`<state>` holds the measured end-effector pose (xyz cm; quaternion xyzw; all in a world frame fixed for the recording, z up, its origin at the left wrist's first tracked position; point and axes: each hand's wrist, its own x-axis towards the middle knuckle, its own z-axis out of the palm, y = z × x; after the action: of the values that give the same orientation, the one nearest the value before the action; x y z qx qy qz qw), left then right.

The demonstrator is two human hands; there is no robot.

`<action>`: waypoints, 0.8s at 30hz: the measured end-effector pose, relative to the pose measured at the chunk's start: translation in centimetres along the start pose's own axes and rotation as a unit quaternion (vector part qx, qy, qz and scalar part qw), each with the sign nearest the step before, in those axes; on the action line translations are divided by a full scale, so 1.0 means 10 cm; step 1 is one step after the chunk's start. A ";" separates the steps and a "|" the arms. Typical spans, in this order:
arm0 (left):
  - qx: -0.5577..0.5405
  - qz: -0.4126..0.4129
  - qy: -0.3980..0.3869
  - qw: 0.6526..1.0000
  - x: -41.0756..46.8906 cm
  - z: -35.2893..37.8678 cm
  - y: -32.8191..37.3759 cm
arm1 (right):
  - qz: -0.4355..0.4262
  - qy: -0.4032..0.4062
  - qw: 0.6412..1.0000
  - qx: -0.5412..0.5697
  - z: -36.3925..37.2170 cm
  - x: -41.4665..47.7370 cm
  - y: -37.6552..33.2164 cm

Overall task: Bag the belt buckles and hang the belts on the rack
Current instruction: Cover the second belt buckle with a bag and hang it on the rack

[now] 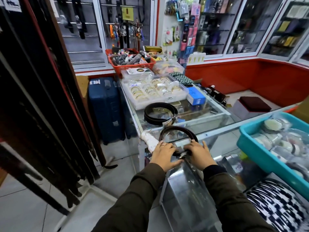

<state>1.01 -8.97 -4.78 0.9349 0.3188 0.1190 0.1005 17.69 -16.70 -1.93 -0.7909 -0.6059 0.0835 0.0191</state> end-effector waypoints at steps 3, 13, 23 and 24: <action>-0.034 0.002 0.046 0.998 -0.05 -0.02 -0.01 | 0.005 0.010 1.000 -0.005 -0.09 -0.06 -0.06; -0.092 -0.044 0.117 0.988 -0.52 -0.31 -0.38 | -0.123 -0.009 0.986 0.114 -0.34 -0.03 -0.51; -0.176 -0.153 0.286 0.929 -1.28 -1.15 -0.91 | -0.260 -0.037 0.910 0.321 -0.53 0.06 -1.64; -0.194 -0.173 0.309 0.915 -1.33 -1.22 -0.92 | -0.264 -0.037 0.903 0.336 -0.55 0.08 -1.73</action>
<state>-18.02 -8.69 2.31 0.7438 0.4616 0.4424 0.1949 2.20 -11.00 5.64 -0.5450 -0.7289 0.3032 0.2825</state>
